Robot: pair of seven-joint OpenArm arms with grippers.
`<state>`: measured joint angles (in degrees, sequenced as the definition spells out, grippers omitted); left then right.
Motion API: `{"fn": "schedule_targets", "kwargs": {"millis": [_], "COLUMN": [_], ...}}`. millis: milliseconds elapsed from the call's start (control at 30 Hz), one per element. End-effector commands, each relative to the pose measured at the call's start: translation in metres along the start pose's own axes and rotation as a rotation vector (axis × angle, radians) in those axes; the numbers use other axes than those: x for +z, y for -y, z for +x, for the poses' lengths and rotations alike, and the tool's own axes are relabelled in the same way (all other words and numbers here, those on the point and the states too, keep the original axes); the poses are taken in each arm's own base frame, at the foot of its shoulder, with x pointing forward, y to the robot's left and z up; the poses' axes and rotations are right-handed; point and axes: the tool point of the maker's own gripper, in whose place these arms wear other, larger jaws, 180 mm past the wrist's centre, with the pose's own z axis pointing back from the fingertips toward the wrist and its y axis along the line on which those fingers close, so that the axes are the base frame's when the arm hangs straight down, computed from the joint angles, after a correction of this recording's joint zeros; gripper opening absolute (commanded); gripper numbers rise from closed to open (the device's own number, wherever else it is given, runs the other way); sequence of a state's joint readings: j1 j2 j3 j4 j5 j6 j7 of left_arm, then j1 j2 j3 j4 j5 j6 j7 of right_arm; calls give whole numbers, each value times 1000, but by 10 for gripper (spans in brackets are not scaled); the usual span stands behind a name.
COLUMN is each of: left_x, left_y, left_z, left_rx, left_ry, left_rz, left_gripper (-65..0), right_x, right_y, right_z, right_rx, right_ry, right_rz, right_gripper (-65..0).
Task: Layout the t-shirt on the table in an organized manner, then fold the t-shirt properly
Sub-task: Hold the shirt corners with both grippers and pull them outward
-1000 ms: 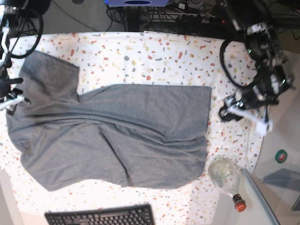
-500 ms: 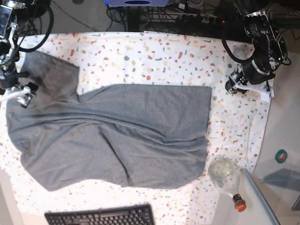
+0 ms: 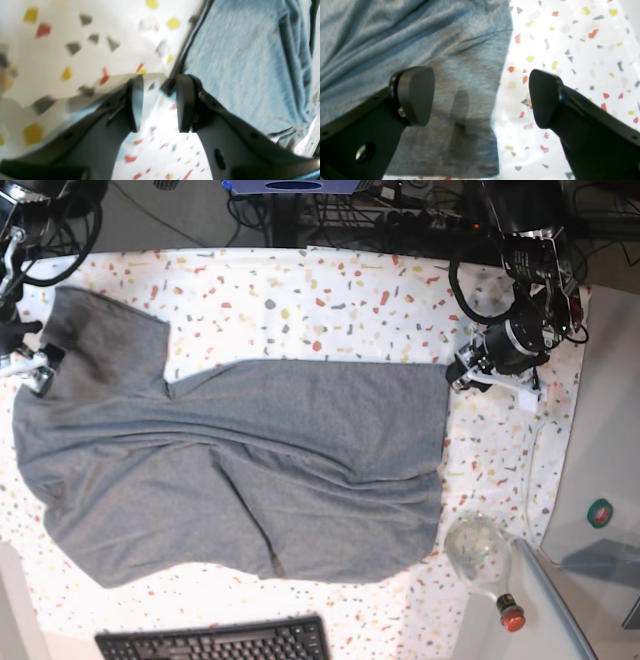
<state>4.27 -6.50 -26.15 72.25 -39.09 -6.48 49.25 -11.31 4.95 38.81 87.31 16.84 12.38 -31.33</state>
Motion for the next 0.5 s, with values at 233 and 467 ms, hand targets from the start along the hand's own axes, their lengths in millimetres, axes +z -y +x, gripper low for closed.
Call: {"fn": "schedule_targets", "kwargs": {"millis": [233,467], "left_x": [-3,0], "left_y": [3,1], "left_z": [6,5], "left_rx": [-6,-12], "left_ry": [-2,-4], "left_rz": [-9,-4], "left_gripper": [-650,-650], "right_x": [-17,-49], "right_y": [34,37], "right_z": [-6,-12], "right_rx": [-64,-132], "right_ry": [-24,-97], "right_rz": [46,75], "right_gripper": [-107,-107]}}
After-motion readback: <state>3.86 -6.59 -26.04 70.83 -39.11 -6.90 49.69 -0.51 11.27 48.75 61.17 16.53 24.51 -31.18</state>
